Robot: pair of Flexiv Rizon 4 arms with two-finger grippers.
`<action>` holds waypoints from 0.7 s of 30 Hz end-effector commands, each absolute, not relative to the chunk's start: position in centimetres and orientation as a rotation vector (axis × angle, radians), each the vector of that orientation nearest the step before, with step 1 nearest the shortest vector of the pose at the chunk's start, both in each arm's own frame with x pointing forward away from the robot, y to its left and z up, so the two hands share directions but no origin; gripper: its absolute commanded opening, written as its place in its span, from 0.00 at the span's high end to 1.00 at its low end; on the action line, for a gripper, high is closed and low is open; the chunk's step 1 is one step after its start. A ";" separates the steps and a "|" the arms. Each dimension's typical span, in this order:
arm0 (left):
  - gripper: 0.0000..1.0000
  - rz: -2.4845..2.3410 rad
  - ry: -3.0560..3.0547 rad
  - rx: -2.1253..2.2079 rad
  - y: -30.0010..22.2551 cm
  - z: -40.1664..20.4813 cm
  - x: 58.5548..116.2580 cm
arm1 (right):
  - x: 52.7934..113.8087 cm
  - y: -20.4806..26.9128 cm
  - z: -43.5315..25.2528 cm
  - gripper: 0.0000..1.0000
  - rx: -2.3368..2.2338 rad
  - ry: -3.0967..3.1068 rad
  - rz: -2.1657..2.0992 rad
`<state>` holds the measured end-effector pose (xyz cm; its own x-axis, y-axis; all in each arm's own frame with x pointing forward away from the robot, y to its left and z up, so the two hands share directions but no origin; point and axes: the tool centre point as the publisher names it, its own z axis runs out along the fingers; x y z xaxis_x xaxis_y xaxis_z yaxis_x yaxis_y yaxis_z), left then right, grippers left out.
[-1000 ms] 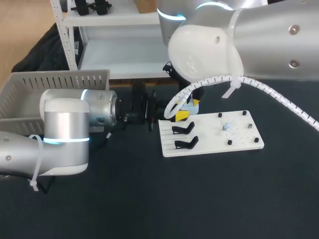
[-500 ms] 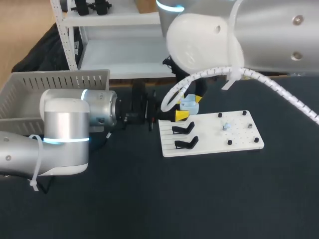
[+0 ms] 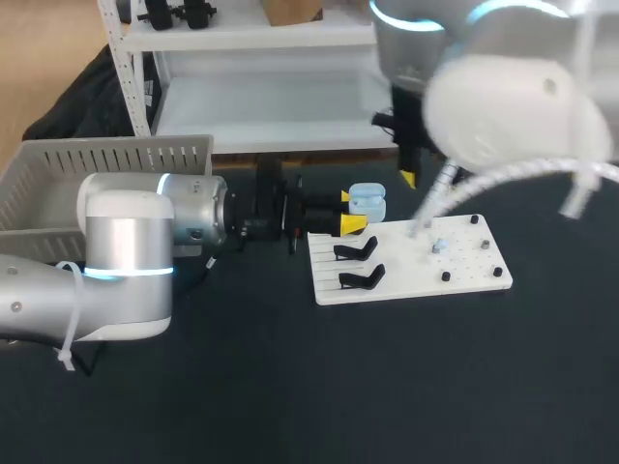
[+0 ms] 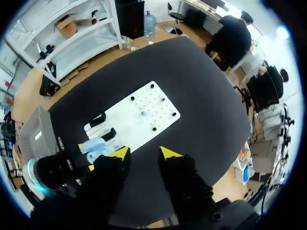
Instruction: Pick up each earbud case from the left stands, insert the matching earbuds, close the lid, and place the case in the box.
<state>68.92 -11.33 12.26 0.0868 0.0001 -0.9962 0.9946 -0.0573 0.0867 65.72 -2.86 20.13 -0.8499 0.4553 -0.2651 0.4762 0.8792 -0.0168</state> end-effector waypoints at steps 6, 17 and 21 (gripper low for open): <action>1.00 -1.180 1.120 1.288 -11.3 12.2 68.7 | 63.7 -8.8 17.7 0.61 0.550 2.721 0.223; 1.00 -1.137 1.138 1.294 -11.0 11.2 67.0 | 64.9 -9.7 14.3 0.52 0.495 2.751 0.273; 1.00 -1.123 1.147 1.284 -10.5 10.7 66.1 | 65.7 -9.0 12.8 0.51 0.505 2.767 0.258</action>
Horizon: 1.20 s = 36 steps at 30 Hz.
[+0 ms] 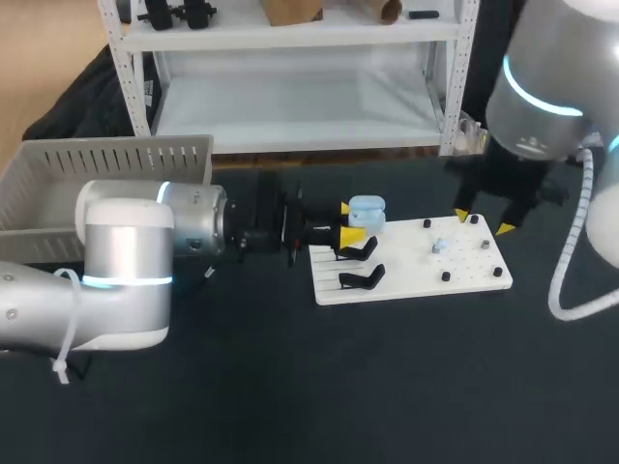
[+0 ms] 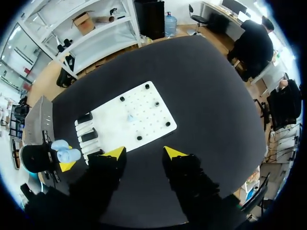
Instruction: Pick up each earbud case from the left stands, insert the matching earbuds, close the lid, and place the case in the box.
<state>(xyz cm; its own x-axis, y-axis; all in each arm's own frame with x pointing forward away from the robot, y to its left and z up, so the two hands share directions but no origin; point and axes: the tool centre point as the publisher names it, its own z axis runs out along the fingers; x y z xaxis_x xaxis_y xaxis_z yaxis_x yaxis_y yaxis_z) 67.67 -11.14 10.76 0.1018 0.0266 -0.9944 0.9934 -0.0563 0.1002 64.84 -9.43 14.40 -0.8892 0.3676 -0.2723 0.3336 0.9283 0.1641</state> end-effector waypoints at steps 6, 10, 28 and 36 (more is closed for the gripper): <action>1.00 -1.084 1.154 1.263 -9.5 10.4 65.3 | 66.9 -7.8 10.9 0.54 0.475 2.780 0.217; 1.00 -1.061 1.152 1.257 -8.9 10.4 64.9 | 67.7 -7.0 9.7 0.56 0.438 2.784 0.201; 1.00 -1.040 1.148 1.261 -8.5 10.4 64.8 | 70.3 -6.5 5.8 0.54 0.553 2.777 0.177; 1.00 -1.040 1.148 1.261 -8.5 10.4 64.8 | 71.3 -6.9 4.8 0.55 0.648 2.771 0.213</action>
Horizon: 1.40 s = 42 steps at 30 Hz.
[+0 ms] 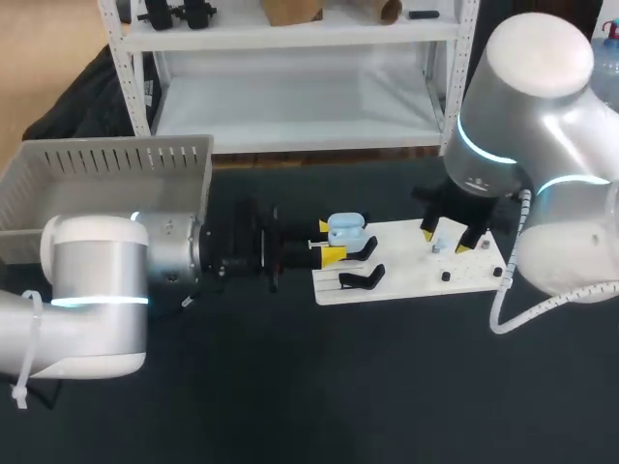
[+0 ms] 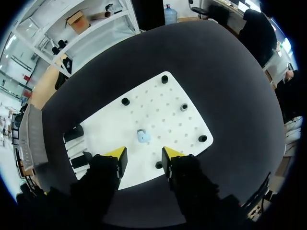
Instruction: Pick up each earbud case from the left stands, insert the matching earbuds, close the lid, and place the case in the box.
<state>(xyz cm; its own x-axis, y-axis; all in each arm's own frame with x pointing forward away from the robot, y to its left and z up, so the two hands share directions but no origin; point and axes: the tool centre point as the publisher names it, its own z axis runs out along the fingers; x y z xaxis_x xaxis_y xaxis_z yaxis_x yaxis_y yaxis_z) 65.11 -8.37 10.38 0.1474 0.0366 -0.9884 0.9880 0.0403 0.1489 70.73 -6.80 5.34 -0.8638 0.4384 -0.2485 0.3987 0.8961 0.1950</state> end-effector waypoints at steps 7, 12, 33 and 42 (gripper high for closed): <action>1.00 -1.040 1.148 1.261 -8.5 10.4 64.8 | 71.8 -7.2 4.2 0.59 0.715 2.757 0.265; 1.00 -1.040 1.148 1.261 -8.5 10.4 64.8 | 71.8 -7.2 3.9 0.62 0.722 2.758 0.280; 1.00 -1.040 1.148 1.261 -8.5 10.4 64.8 | 71.6 -6.9 3.5 0.67 0.660 2.763 0.330; 1.00 -1.040 1.148 1.261 -8.5 10.4 64.8 | 71.8 -6.9 3.2 0.69 0.657 2.764 0.332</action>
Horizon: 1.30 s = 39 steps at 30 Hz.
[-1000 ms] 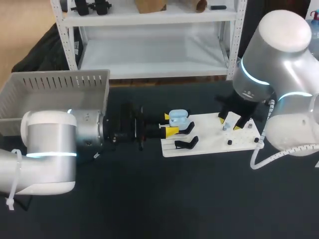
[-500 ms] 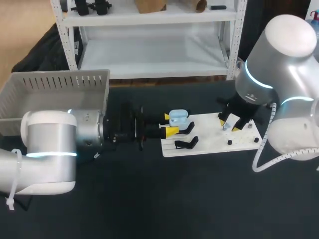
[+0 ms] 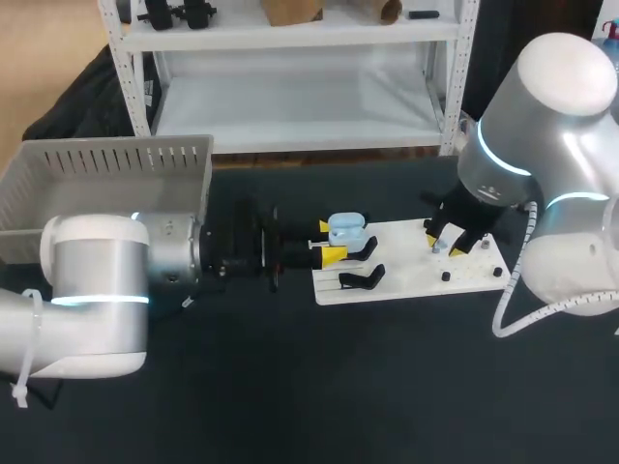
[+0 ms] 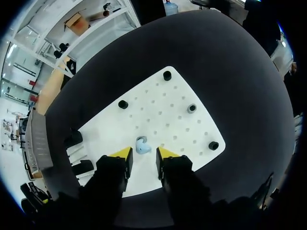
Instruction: Pick up each earbud case from the left stands, insert the matching earbuds, close the lid, and place the case in the box.
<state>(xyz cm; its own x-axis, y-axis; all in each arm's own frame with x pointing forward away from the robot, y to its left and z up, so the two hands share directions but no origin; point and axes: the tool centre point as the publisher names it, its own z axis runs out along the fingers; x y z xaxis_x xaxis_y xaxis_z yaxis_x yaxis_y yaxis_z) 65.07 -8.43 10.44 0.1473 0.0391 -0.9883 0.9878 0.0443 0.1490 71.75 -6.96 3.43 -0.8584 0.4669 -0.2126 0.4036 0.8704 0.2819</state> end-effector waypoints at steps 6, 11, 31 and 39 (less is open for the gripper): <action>1.00 -1.040 1.148 1.261 -8.5 10.4 64.8 | 71.9 -6.7 3.0 0.71 0.647 2.765 0.328; 1.00 -1.040 1.148 1.261 -8.5 10.4 64.8 | 72.2 -6.5 3.0 0.73 0.643 2.763 0.327; 1.00 -1.040 1.148 1.261 -8.5 10.4 64.8 | 72.0 -7.0 4.1 1.00 0.642 2.757 0.297; 1.00 -1.040 1.148 1.261 -8.5 10.4 64.8 | 70.9 -7.6 7.2 1.00 0.627 2.737 0.284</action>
